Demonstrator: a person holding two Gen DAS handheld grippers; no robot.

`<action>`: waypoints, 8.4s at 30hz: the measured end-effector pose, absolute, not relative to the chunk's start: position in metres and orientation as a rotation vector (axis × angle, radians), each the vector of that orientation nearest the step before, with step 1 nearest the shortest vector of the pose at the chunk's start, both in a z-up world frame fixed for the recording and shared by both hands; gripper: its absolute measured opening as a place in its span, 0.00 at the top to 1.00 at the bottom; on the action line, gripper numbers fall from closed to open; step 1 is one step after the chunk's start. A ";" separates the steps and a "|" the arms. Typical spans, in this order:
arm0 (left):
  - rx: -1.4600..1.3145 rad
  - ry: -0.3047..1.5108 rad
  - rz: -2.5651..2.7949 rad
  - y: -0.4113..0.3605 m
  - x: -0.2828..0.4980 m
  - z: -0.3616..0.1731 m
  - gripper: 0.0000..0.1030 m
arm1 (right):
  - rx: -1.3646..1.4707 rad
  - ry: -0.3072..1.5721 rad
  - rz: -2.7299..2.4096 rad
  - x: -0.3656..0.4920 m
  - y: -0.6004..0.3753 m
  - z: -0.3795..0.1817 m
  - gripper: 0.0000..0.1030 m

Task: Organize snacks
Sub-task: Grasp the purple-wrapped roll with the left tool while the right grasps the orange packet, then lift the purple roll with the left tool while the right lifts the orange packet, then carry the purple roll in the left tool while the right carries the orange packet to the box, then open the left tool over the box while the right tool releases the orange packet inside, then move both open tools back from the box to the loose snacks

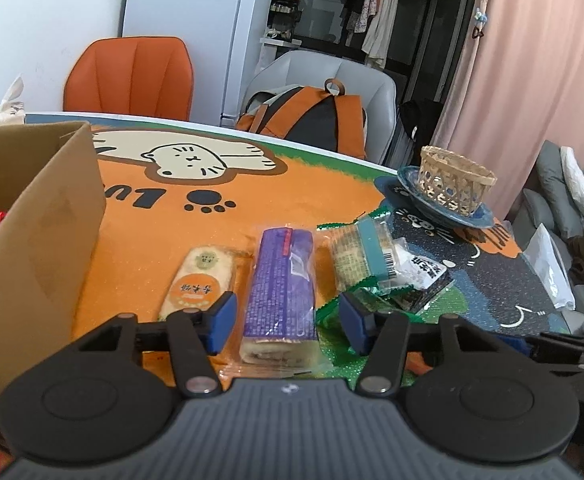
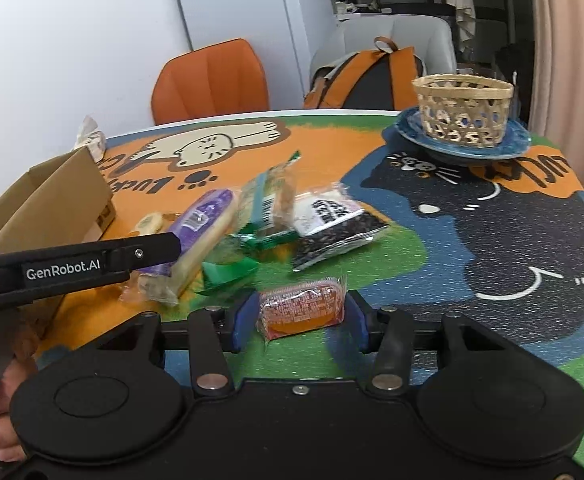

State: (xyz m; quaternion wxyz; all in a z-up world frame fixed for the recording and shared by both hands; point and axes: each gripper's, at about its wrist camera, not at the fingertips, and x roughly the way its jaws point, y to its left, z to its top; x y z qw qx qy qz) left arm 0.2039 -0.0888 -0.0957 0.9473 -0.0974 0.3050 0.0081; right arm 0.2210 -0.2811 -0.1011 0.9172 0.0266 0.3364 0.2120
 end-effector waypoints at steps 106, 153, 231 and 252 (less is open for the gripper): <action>-0.209 0.490 0.072 -0.035 0.135 -0.011 0.72 | -0.023 0.488 0.544 0.176 -0.210 -0.015 0.51; -0.384 0.487 0.280 0.114 0.102 -0.019 0.67 | -0.100 0.492 0.721 0.160 -0.073 0.001 0.51; -0.215 0.546 0.034 -0.043 0.118 -0.028 0.25 | 0.118 0.582 0.493 0.164 -0.261 -0.039 0.18; -0.209 0.557 0.001 -0.071 0.143 -0.061 0.46 | 0.156 0.642 0.497 0.188 -0.259 -0.059 0.34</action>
